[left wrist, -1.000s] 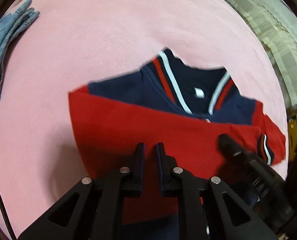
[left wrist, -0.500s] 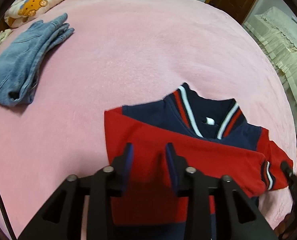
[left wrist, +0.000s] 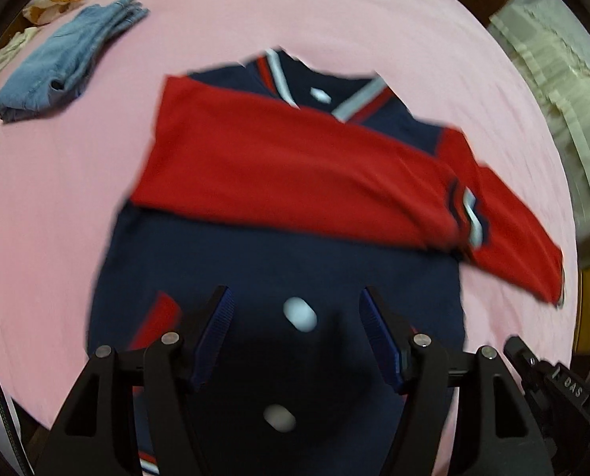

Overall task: Fold large clothes
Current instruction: 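Grasp the other red sleeve cuff with the right tool and lift it, then fold the held sleeve across the jacket body with the right tool and release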

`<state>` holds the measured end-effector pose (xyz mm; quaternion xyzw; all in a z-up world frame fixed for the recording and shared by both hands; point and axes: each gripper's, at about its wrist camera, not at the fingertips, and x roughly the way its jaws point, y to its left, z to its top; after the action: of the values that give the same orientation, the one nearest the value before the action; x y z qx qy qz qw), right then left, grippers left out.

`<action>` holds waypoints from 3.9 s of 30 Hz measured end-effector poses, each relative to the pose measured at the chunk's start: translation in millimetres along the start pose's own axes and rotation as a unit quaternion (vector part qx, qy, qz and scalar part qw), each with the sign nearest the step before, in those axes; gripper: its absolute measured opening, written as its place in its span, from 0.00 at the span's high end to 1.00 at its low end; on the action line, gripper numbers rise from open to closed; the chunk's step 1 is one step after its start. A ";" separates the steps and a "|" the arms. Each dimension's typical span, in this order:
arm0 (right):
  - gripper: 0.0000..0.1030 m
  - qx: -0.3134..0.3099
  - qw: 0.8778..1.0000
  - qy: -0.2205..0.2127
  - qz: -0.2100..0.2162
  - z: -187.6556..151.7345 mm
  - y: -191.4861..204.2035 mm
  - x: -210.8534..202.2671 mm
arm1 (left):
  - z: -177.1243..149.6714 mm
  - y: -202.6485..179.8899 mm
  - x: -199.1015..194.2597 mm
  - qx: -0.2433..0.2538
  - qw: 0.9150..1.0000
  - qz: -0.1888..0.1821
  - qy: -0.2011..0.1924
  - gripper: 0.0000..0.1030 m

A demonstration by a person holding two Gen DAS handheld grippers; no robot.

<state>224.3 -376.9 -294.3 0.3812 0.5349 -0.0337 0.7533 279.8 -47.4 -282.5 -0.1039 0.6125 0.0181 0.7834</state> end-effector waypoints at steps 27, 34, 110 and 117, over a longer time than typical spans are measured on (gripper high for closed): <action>0.64 0.187 0.980 -0.061 0.039 122.2 -128.7 -17.2 | -26.2 -133.6 -4.3 0.062 0.997 0.017 0.039 0.33; 0.88 0.188 0.976 -0.113 -0.007 138.7 -113.0 -26.2 | -22.6 -128.2 -0.9 0.055 0.997 0.021 0.044 0.33; 0.78 -0.288 0.955 -0.064 -0.004 -46.1 201.0 58.7 | 67.7 101.5 -24.4 -0.044 0.986 -0.158 -0.003 0.29; 0.87 -0.280 0.959 -0.040 -0.033 -9.0 167.1 61.4 | 65.7 32.1 10.3 -0.012 0.983 -0.182 0.035 0.64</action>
<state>320.0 -231.4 -256.7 0.1359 0.5045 0.0773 0.8491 340.2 -4.9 -282.0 -0.2237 0.6101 -0.1207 0.7504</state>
